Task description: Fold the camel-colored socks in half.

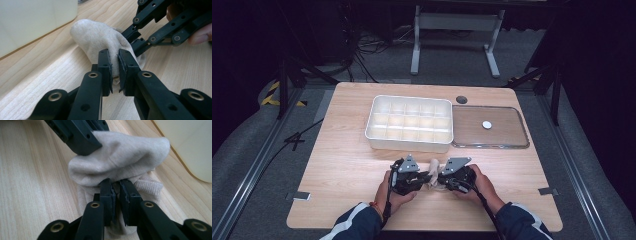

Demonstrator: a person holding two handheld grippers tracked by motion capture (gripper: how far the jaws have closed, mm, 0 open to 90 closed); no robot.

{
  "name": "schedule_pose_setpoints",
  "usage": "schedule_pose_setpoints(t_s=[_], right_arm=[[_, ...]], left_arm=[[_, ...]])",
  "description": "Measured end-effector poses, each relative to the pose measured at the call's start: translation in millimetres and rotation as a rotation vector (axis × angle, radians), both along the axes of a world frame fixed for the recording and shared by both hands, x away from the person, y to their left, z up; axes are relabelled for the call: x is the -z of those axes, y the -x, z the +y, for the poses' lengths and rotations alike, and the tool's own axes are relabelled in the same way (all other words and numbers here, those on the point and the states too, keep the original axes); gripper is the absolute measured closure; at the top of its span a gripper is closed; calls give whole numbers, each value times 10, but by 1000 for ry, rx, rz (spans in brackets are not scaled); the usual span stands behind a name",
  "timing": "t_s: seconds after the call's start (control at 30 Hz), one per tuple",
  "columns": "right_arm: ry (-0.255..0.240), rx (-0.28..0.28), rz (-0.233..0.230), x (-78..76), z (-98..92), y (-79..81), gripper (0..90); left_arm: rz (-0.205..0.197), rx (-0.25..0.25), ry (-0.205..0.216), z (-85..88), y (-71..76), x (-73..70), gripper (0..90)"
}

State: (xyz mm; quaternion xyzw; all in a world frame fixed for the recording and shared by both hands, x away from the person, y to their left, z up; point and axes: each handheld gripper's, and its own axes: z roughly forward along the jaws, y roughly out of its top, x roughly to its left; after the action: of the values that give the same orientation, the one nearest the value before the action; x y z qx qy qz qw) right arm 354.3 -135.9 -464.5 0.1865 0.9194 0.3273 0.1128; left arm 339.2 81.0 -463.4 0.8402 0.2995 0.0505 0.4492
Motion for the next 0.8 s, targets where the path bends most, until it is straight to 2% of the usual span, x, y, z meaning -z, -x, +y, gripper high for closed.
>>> schedule_pose_setpoints(t_s=[0.07,0.23,0.3,0.37,0.53,0.7,0.8], right_arm=[[-9,-1,-3,-28,-18,4,754],[-63,23,-12,-106,-95,-6,781],[-55,20,-4,-83,-73,-6,790],[-11,4,-12,-13,-21,1,806],[-44,23,-11,21,18,-4,817],[-60,16,-27,43,67,-4,817],[-87,18,-20,60,55,-23,781]], left_arm=[[0,-3,1,14,-3,-1,813],[-5,4,-6,26,-15,2,815],[-5,4,1,13,-7,0,815],[-10,9,1,0,5,-4,815],[-20,4,18,-20,2,-28,812],[-20,7,24,-39,0,-34,808],[-24,5,19,-31,-9,-39,811]])
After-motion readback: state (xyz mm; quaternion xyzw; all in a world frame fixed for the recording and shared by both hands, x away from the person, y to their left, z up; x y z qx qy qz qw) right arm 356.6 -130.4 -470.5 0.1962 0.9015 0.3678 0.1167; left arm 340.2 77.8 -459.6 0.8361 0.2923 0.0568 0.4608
